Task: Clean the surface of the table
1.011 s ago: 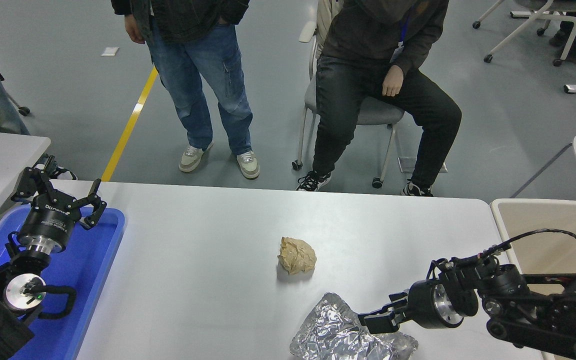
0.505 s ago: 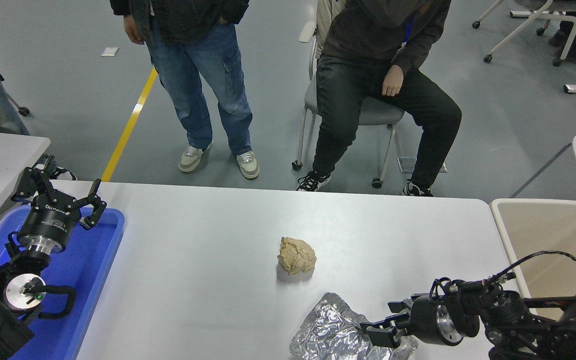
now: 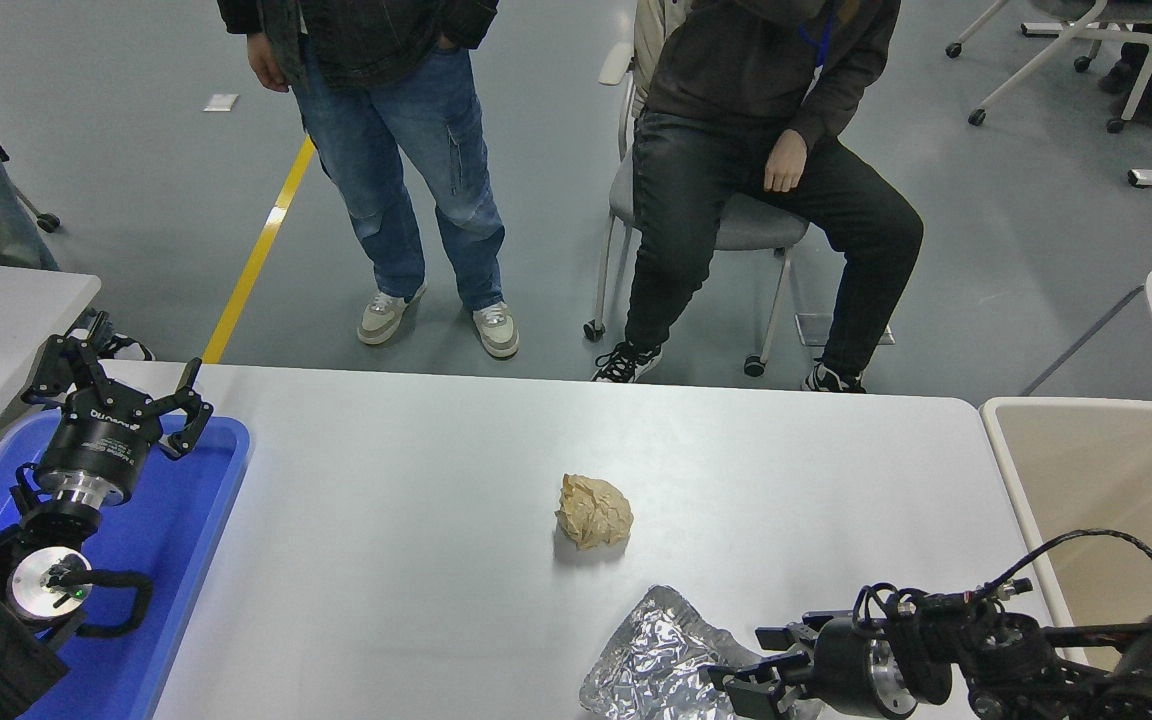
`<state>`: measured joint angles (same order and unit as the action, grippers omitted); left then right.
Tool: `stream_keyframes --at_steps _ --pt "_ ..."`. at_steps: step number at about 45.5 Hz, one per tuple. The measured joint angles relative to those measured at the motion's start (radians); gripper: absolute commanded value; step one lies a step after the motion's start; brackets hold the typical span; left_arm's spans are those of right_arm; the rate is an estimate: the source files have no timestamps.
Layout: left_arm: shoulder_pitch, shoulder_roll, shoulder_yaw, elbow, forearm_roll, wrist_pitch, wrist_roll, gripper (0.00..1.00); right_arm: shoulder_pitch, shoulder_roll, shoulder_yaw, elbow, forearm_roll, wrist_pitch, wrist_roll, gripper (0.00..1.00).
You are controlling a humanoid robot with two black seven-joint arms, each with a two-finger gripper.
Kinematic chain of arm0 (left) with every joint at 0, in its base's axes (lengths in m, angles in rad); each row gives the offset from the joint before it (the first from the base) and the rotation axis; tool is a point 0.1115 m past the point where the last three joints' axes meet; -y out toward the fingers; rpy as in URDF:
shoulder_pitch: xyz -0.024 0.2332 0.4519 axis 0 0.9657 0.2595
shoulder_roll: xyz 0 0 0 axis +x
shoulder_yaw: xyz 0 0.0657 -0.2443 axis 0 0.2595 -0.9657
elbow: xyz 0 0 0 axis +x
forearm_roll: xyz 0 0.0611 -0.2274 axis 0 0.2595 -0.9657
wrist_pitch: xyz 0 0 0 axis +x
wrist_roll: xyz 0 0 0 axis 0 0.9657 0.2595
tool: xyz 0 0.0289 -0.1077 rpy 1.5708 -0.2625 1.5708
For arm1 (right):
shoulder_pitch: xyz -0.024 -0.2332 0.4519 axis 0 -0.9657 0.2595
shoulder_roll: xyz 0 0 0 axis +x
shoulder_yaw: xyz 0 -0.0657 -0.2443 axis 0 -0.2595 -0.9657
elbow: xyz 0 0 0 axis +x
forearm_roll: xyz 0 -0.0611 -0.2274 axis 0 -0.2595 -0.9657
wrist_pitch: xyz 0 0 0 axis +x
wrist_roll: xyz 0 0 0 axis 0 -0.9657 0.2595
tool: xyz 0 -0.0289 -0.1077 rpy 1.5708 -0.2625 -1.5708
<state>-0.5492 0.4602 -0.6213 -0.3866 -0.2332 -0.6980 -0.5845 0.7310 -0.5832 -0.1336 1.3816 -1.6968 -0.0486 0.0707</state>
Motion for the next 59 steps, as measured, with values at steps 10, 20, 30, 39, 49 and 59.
stream_keyframes --at_steps 10,20,30,39,49,59 --pt "0.0 0.0 0.0 0.0 0.0 0.0 0.0 1.0 -0.004 0.002 0.002 -0.013 0.009 -0.004 -0.002 0.0" --pt "0.0 0.0 0.0 0.0 0.0 0.0 0.0 1.0 0.007 -0.004 0.003 -0.017 0.06 0.001 -0.006 0.0" --pt "0.0 0.0 0.0 0.0 0.0 0.0 0.0 1.0 0.03 -0.019 0.006 0.003 0.135 0.003 -0.007 0.0" --pt "0.0 0.0 0.0 0.0 0.0 0.0 0.0 1.0 0.07 -0.053 0.009 0.059 0.212 0.024 -0.008 0.0" --pt "0.0 0.0 0.0 0.0 0.0 0.0 0.0 1.0 0.129 -0.116 0.017 0.117 0.308 0.067 -0.007 0.0" --pt "0.0 0.0 0.0 0.0 0.0 0.0 0.0 1.0 0.182 -0.181 0.036 0.157 0.363 0.097 -0.001 0.0"
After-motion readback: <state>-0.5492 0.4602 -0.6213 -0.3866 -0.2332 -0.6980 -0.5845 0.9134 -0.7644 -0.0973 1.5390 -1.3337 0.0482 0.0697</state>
